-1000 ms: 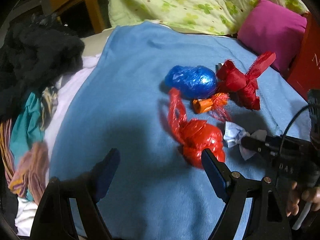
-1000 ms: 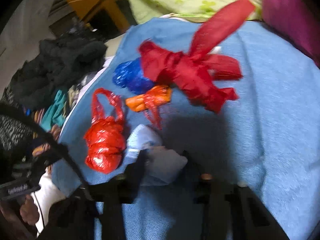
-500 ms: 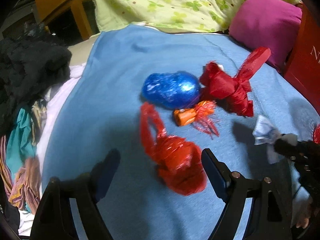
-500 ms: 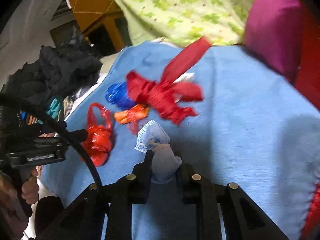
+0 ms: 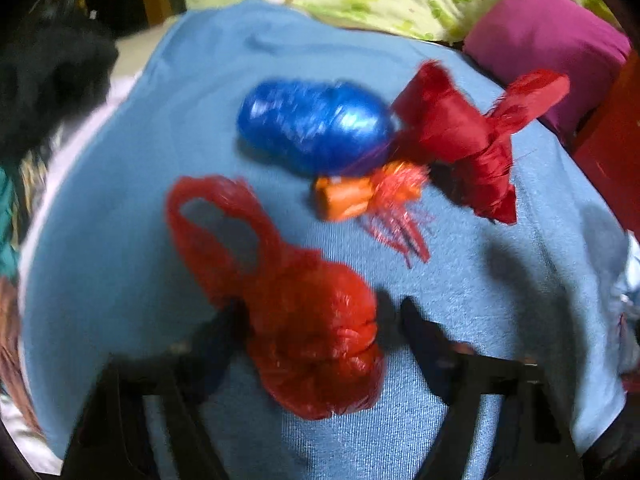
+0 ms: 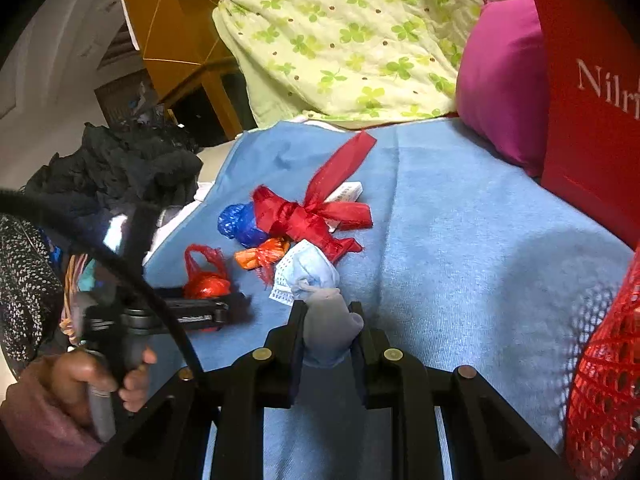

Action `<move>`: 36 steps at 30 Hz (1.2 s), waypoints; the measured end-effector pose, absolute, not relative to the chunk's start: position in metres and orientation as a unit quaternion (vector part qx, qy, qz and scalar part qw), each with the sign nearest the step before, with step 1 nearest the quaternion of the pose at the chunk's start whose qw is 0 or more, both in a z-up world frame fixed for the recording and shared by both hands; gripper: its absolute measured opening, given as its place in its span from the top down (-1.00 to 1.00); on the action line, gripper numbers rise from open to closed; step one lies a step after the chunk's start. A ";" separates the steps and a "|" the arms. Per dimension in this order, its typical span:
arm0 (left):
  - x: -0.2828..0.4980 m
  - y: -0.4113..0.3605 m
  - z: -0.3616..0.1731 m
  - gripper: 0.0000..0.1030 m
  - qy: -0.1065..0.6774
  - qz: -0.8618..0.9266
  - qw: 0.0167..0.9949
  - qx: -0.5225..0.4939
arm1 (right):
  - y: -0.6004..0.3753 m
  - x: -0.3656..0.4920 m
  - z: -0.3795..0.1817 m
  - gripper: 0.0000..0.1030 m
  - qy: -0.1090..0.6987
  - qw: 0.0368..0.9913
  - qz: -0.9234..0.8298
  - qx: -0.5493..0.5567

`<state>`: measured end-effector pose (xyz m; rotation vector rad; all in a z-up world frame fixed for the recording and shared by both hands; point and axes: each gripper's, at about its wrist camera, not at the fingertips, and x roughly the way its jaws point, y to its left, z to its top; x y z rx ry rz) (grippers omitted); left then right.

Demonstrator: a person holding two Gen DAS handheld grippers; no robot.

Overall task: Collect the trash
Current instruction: 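Grasp the red plastic bag by its body with the left tool, then carry the red bag and tissue over the red basket and release both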

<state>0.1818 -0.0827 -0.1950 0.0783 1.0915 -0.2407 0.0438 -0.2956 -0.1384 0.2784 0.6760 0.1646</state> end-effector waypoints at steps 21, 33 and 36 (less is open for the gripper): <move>0.058 -0.084 -0.041 0.08 0.363 -0.162 0.916 0.049 | -0.310 -0.068 -0.033 0.57 0.205 0.967 0.064 0.135; -0.013 -0.137 0.021 0.08 0.269 -0.193 0.937 0.108 | -0.345 -0.122 0.000 0.57 0.154 0.977 0.035 0.143; -0.021 -0.148 0.028 0.08 0.257 -0.201 0.938 0.119 | -0.357 -0.132 0.004 0.57 0.143 0.978 0.026 0.151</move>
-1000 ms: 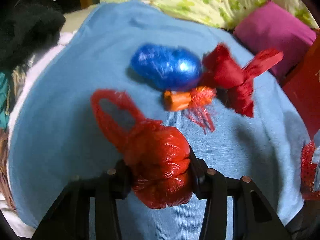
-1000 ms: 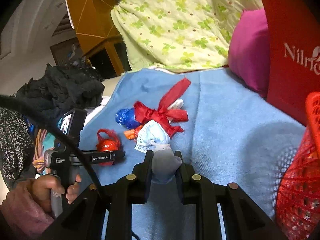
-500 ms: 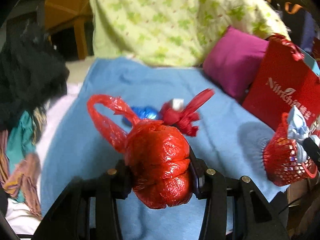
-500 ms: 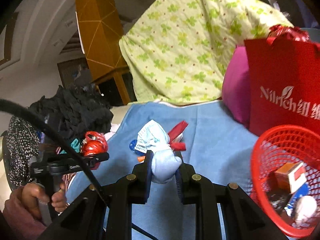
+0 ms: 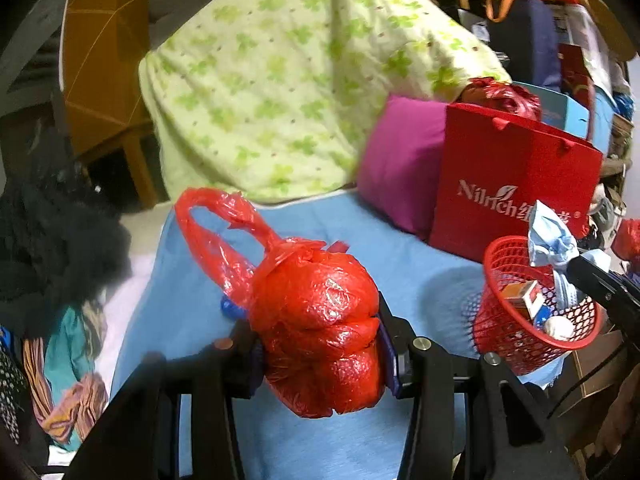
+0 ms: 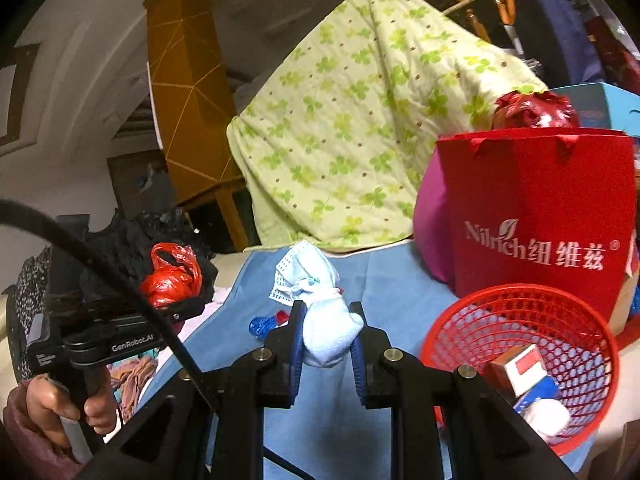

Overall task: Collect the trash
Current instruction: 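Carry the red bag and tissue over the red basket and release both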

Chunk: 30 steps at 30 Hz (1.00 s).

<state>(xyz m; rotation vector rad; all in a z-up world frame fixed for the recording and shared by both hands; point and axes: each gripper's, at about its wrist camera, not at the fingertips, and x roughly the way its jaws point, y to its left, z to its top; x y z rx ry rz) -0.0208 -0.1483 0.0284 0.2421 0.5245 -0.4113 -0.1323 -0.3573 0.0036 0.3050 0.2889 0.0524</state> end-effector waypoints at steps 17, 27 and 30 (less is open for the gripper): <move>-0.050 -0.214 0.042 0.07 0.232 -0.240 0.929 0.160 | -0.408 -0.162 0.004 0.57 0.115 0.976 -0.007 0.186; -0.060 -0.248 0.041 0.07 0.228 -0.262 0.921 0.178 | -0.436 -0.179 0.000 0.57 0.105 0.973 -0.028 0.206; -0.063 -0.258 0.041 0.07 0.225 -0.269 0.918 0.185 | -0.443 -0.182 -0.001 0.57 0.104 0.971 -0.034 0.211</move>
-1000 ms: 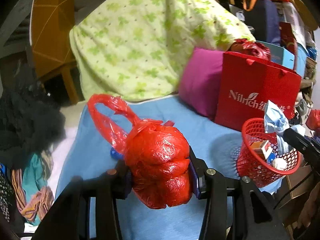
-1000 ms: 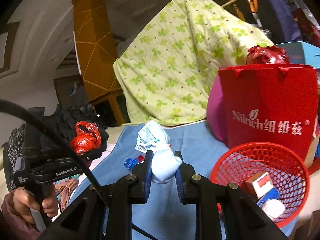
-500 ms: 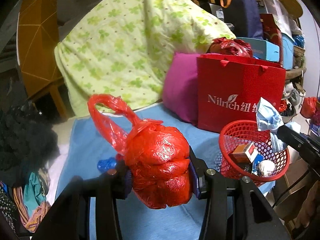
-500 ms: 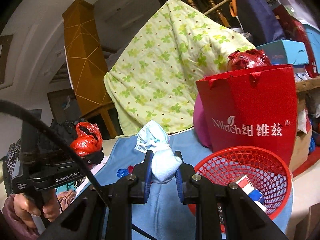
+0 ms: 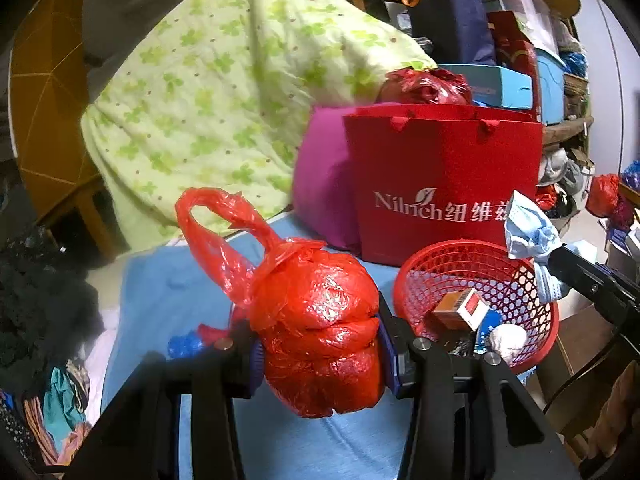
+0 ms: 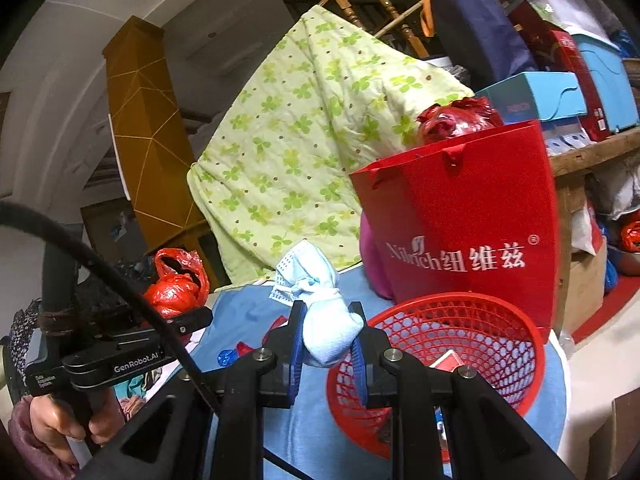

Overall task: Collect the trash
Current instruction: 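Carry the red bag and tissue over the red basket and release both, then move both open tools back over the remaining items on the towel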

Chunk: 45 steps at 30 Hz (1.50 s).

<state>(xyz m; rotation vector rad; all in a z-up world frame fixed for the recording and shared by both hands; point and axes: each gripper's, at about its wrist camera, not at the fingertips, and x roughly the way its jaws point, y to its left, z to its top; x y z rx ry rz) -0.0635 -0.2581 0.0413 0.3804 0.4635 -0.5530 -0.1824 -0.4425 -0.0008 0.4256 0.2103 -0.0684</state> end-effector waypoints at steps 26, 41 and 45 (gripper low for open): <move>-0.091 -0.333 0.024 0.07 0.222 -0.335 0.885 0.234 | -0.509 -0.200 -0.034 0.57 0.102 0.946 -0.058 0.303; -0.051 -0.366 -0.024 -0.46 0.303 -0.436 0.826 0.190 | -0.556 -0.168 -0.082 0.37 0.152 0.885 -0.054 0.437; -0.046 -0.352 -0.027 -0.47 0.315 -0.425 0.829 0.182 | -0.558 -0.176 -0.086 -0.33 0.144 0.883 -0.069 0.442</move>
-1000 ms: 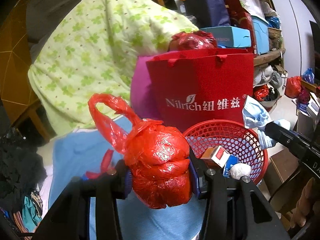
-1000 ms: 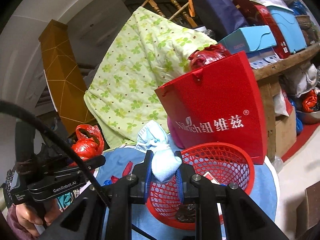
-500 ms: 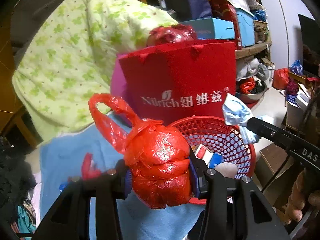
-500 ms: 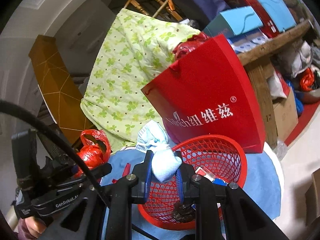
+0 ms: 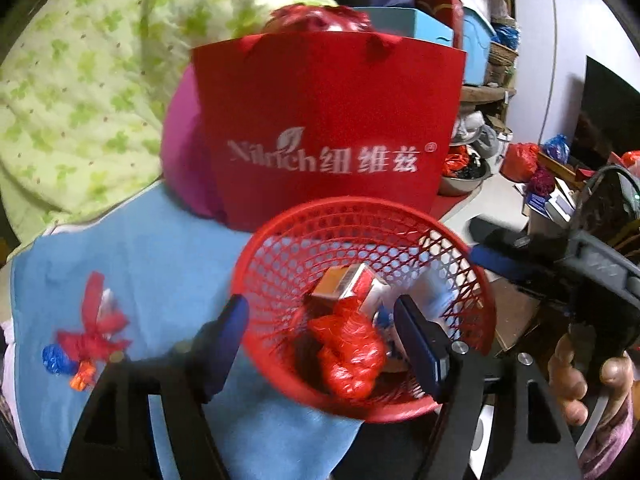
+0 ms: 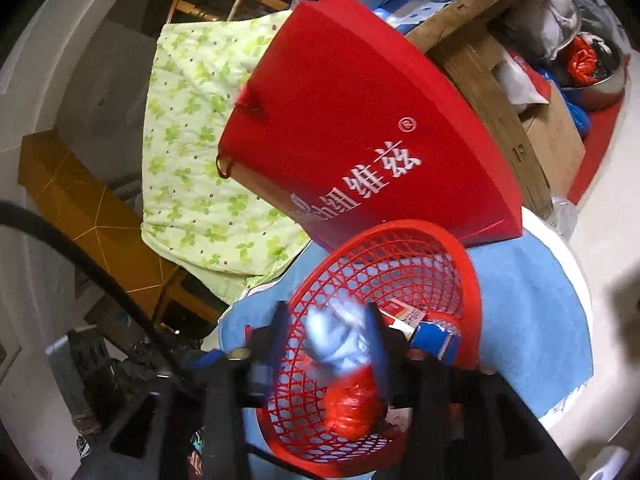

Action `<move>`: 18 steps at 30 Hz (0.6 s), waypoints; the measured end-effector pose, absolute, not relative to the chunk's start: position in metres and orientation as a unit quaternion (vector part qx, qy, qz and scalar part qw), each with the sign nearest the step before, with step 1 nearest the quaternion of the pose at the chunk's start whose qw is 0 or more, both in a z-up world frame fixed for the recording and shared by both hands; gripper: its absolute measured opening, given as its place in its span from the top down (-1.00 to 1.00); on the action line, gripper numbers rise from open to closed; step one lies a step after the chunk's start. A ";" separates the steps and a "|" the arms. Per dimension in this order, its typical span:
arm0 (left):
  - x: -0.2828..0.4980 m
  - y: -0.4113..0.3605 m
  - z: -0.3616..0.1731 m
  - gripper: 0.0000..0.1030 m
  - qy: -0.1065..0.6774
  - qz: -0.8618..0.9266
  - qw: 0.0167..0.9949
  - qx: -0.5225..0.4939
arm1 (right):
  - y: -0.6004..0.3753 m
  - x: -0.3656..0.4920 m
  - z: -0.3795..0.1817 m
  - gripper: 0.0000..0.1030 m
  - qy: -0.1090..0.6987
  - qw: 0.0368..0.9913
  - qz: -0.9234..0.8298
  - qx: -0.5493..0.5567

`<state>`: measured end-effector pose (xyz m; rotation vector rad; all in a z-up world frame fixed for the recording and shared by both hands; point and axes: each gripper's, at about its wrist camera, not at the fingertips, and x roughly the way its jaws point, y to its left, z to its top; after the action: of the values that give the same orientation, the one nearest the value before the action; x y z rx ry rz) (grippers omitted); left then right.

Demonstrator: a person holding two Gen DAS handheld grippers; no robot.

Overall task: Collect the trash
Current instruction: 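Move both open tools back over the remaining items on the towel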

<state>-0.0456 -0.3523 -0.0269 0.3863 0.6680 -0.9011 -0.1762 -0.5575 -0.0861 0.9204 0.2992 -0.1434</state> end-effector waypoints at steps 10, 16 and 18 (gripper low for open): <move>-0.040 -0.271 -0.024 -0.55 0.294 -0.321 0.879 0.195 | -0.504 -0.177 -0.031 -0.33 0.105 0.932 -0.036 0.344; -0.028 -0.201 -0.024 -0.57 0.295 -0.245 0.904 0.187 | -0.446 -0.158 -0.003 -0.33 0.107 0.950 0.015 0.294; -0.024 -0.169 -0.031 -0.59 0.304 -0.220 0.911 0.172 | -0.424 -0.148 0.002 -0.33 0.116 0.952 0.036 0.280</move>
<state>-0.0240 -0.1694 -0.0308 0.3546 0.6271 -0.4533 -0.1484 -0.4237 0.0023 0.5701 0.2354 0.0738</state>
